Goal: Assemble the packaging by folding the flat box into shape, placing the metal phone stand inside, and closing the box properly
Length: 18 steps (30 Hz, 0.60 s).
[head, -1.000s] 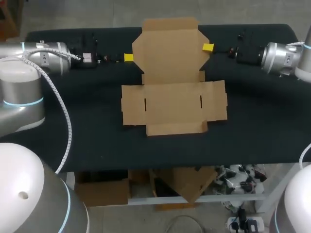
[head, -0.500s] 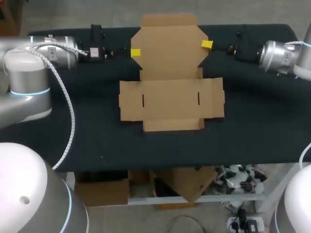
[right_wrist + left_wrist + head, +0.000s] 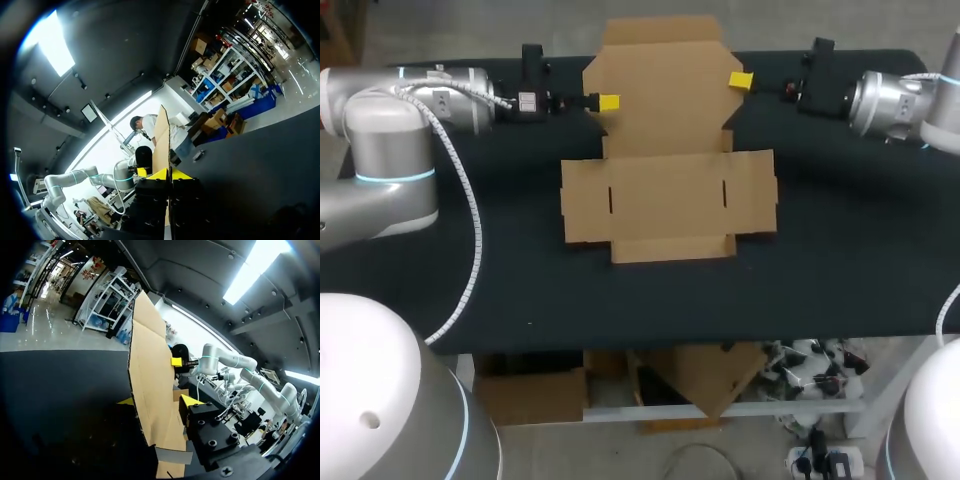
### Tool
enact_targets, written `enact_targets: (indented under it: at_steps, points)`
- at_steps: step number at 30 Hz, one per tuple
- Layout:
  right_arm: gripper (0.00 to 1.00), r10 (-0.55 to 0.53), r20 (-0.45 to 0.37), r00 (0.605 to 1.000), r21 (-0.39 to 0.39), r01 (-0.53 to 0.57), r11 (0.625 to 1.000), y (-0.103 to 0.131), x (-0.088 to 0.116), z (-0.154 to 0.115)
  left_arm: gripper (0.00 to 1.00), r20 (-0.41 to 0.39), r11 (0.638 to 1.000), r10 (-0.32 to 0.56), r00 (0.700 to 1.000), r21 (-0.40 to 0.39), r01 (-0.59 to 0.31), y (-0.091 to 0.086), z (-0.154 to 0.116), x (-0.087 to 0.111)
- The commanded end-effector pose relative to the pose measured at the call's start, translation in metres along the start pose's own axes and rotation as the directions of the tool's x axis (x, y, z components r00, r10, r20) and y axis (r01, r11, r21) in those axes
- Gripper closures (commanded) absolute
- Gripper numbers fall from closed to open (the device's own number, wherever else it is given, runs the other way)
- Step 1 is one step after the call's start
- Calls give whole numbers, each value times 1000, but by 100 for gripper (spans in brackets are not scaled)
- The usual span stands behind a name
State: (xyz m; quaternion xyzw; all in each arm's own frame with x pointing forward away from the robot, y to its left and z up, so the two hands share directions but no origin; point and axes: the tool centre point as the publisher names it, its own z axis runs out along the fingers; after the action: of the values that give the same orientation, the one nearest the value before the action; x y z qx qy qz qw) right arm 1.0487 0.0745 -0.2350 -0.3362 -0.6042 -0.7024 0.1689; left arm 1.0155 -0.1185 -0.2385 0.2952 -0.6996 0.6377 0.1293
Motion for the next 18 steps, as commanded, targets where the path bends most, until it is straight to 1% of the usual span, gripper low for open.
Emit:
enact_targets:
  at_steps: [1,8,11,18]
  points:
    - [100,-4,-14,1000,-2,3,1000,2,-2,1,53,-22,1000,1,1000,-7,-2,-4,6,-5]
    - [100,-12,-26,1000,0,12,1000,5,0,6,56,-43,1000,8,999,-10,-8,-5,15,-2]
    - [100,-15,-31,999,1,15,1000,5,1,7,60,-50,1000,9,999,-10,-10,-6,17,-1]
    - [100,-20,-38,999,2,20,1000,7,3,10,61,-66,1000,15,998,-14,-16,-6,22,2]
